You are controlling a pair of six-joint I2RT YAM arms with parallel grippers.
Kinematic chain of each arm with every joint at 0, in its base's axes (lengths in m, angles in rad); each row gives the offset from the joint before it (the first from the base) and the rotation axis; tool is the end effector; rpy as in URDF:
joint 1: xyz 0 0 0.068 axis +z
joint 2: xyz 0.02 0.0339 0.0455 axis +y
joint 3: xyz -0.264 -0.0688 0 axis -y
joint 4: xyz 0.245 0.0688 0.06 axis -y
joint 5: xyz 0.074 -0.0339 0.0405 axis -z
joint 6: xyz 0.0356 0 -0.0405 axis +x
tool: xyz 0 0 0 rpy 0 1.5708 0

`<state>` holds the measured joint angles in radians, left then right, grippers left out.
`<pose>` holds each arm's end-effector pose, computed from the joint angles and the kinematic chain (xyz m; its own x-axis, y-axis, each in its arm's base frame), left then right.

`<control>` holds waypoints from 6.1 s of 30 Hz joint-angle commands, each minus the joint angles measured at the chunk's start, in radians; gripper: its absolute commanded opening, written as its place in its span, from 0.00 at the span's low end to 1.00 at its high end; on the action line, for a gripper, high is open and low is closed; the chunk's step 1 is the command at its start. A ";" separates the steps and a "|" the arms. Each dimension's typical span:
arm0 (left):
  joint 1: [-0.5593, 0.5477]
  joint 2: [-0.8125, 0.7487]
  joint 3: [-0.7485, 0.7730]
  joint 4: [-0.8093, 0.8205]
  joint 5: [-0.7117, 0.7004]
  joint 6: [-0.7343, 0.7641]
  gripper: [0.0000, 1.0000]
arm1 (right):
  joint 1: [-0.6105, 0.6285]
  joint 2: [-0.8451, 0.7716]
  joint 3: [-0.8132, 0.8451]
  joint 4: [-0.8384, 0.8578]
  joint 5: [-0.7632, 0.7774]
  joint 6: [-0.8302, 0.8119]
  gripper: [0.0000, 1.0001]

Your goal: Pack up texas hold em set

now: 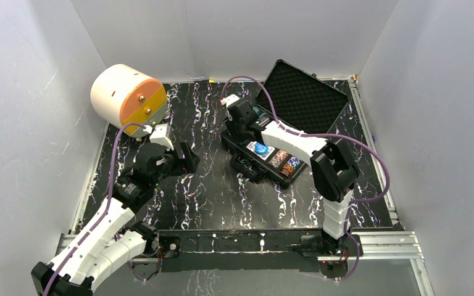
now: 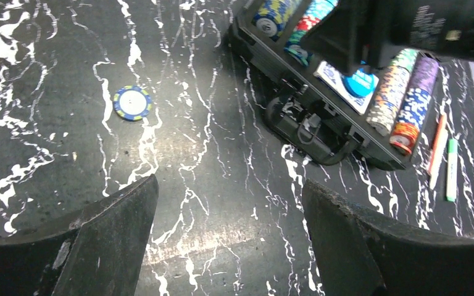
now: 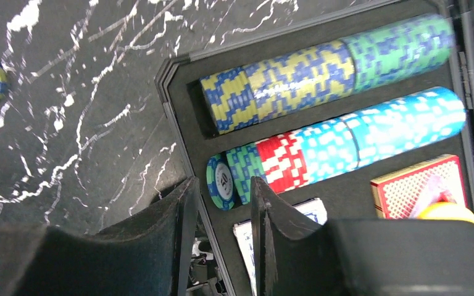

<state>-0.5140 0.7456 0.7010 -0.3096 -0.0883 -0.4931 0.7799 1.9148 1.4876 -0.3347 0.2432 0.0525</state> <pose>0.1549 -0.0839 0.3037 -0.4638 -0.2796 -0.8407 0.2250 0.8806 -0.4170 0.3156 0.3001 0.2402 -0.5194 -0.4421 -0.7312 -0.5321 0.8369 -0.1280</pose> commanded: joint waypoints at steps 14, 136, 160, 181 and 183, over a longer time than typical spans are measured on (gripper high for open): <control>0.002 -0.047 0.348 -0.247 -0.529 -0.078 0.89 | 0.194 0.147 0.282 -0.013 -0.017 0.115 0.73; 0.002 0.067 0.239 0.249 0.310 -0.576 0.01 | 0.020 -0.505 -0.545 1.260 -0.663 1.230 0.00; 0.003 -0.032 0.421 -0.313 -0.409 -0.194 0.86 | -0.026 -0.057 0.061 0.118 -0.260 -0.158 0.00; 0.002 0.028 0.381 -0.302 -0.331 -0.237 0.88 | -0.023 0.115 0.156 0.040 -0.084 -0.252 0.21; 0.003 0.036 0.380 -0.305 -0.324 -0.242 0.89 | -0.023 0.112 0.170 0.026 -0.091 -0.243 0.30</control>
<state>-0.5121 0.7776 1.0813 -0.6147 -0.4286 -0.7200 0.7597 2.0205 1.6009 -0.2989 0.1268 -0.1715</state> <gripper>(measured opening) 0.883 0.238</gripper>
